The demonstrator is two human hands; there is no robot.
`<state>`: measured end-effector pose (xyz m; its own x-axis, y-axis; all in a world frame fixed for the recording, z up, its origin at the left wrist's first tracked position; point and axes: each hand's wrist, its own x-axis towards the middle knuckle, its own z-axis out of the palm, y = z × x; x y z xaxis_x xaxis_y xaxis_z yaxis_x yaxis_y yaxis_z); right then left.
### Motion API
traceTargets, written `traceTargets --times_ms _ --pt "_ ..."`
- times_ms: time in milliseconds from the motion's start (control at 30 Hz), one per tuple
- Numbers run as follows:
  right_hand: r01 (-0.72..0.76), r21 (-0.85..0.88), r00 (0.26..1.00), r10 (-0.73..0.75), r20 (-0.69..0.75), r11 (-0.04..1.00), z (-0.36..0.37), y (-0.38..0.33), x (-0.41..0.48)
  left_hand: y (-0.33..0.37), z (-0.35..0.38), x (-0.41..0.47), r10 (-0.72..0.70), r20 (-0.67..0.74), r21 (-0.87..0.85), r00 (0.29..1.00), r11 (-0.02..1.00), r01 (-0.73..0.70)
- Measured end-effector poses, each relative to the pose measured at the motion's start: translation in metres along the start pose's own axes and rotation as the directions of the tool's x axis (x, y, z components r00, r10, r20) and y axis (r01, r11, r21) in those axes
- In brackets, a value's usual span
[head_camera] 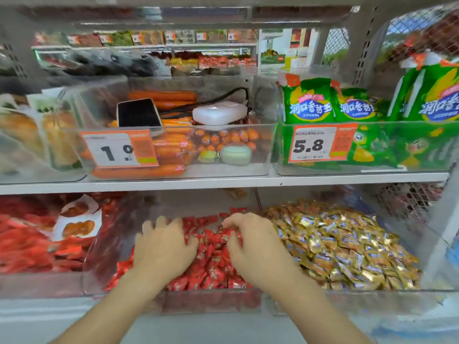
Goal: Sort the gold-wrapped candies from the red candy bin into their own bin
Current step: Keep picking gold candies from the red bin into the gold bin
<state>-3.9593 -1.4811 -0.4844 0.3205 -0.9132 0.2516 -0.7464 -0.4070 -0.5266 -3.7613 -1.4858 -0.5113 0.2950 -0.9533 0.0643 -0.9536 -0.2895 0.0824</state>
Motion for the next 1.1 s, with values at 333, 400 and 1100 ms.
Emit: traceTargets --times_ms 333,400,1100 --pt "-0.507 -0.237 0.802 0.554 0.224 0.829 0.085 0.01 0.102 -0.052 0.032 0.064 -0.072 0.448 -0.184 0.891 0.968 0.171" --pt "-0.562 -0.228 0.745 0.607 0.279 0.795 0.099 0.019 0.12 -0.053 0.033 0.073 -0.063 0.414 -0.242 0.908 0.954 0.177" --pt "-0.341 -0.294 0.915 0.388 0.114 0.893 0.053 -0.015 0.087 -0.04 0.025 0.066 0.356 -0.091 -0.298 0.93 0.881 -0.366"
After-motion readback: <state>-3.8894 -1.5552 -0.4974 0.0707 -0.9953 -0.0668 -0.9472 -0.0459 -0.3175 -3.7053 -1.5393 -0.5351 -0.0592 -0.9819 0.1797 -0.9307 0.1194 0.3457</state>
